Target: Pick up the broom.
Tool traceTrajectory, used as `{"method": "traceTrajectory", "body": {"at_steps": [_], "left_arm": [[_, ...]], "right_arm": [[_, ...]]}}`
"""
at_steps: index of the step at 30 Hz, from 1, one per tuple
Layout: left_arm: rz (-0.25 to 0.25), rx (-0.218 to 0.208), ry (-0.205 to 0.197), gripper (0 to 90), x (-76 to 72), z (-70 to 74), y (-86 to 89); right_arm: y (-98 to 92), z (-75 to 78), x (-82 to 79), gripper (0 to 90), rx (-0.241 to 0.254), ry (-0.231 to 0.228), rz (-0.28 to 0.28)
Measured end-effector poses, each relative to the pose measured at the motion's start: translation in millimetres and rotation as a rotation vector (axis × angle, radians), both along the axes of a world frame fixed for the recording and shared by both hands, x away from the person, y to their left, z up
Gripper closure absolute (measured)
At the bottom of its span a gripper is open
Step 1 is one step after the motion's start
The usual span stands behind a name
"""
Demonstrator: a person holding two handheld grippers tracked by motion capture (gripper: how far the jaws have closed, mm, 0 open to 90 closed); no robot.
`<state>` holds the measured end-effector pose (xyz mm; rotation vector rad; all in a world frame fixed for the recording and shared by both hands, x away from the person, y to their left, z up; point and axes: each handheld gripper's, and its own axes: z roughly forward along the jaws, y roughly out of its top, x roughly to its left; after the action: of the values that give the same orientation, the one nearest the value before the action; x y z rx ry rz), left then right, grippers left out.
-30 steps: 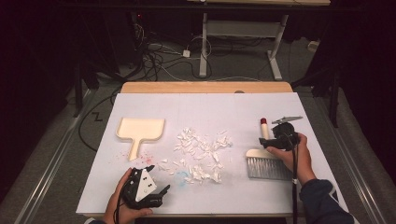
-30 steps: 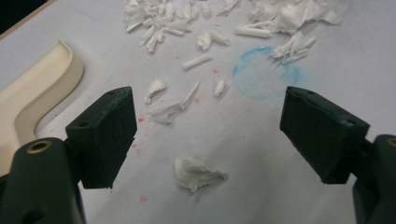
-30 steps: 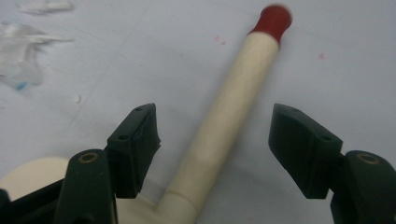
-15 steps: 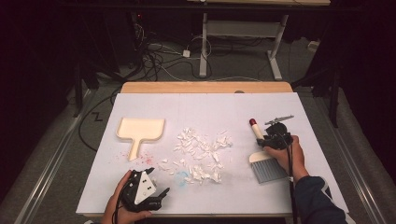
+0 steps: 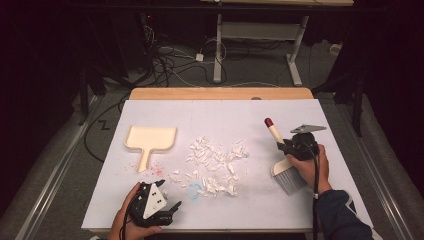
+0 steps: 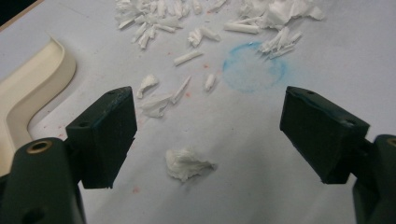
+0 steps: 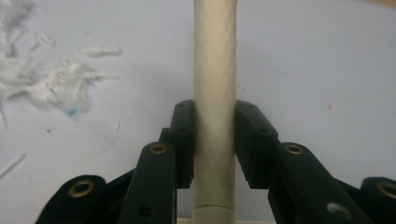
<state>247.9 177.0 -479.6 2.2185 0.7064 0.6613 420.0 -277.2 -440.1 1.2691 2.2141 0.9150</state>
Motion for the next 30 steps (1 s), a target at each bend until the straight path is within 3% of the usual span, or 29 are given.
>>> {"method": "traceTrajectory", "body": {"at_steps": [1, 2, 4, 9, 10, 11, 15, 19, 21, 24, 25, 26, 28, 29, 30], "left_arm": [[0.001, -0.001, 0.000, 18.0, -0.1, 0.3, 0.2], [0.003, -0.003, -0.001, 18.0, -0.4, 0.6, 0.3], [0.002, -0.005, -0.001, 18.1, -0.6, 0.8, 0.3], [0.003, -0.006, -0.003, 18.1, -0.8, 1.6, -0.5], [0.005, -0.007, -0.001, 18.1, -0.7, 1.7, -0.6], [0.006, -0.009, 0.000, 18.5, -0.6, 1.7, -0.9], [0.005, -0.009, 0.004, 18.5, -0.1, 1.3, -2.0], [0.008, -0.054, 0.011, 19.3, 1.5, 4.8, -4.2], [0.004, -0.103, 0.018, 20.2, 6.5, 11.3, -15.4], [-0.029, -0.117, 0.011, 20.5, 12.1, 17.4, -30.1], [-0.072, -0.142, 0.010, 20.9, 20.6, 24.1, -48.9], [-0.072, -0.142, 0.010, 20.9, 20.6, 24.1, -48.9], [-0.122, -0.170, 0.018, 20.9, 30.6, 31.3, -73.1], [-0.180, -0.214, 0.036, 20.9, 38.9, 38.6, -100.6], [-0.180, -0.214, 0.036, 20.7, 38.9, 38.6, -100.6]], "right_arm": [[0.0, 0.0, 0.0, 71.6, 0.000, 0.000, 0.000], [-3.9, 6.8, -5.6, 71.6, 0.024, -0.043, 0.000], [-6.2, 9.3, -8.6, 71.6, 0.041, -0.057, -0.002], [-17.7, 23.4, -26.1, 71.7, 0.099, -0.155, -0.006], [-17.7, 23.4, -26.1, 71.7, 0.099, -0.155, -0.006], [-20.8, 29.8, -35.7, 71.8, 0.106, -0.195, -0.002], [-25.8, 39.2, -47.7, 71.8, 0.128, -0.239, 0.008], [-26.6, 48.6, -56.5, 72.0, 0.149, -0.261, 0.019], [-24.6, 54.0, -61.6, 72.0, 0.155, -0.289, 0.023], [-19.4, 58.4, -64.8, 72.0, 0.148, -0.304, 0.038], [-17.8, 58.4, -65.5, 72.0, 0.149, -0.304, 0.043], [-16.2, 58.3, -65.8, 72.0, 0.146, -0.301, 0.051], [-14.5, 58.3, -66.8, 72.0, 0.157, -0.307, 0.050], [-10.5, 60.6, -69.0, 72.0, 0.160, -0.305, 0.062], [-8.9, 62.2, -71.0, 72.0, 0.161, -0.326, 0.062]]}}
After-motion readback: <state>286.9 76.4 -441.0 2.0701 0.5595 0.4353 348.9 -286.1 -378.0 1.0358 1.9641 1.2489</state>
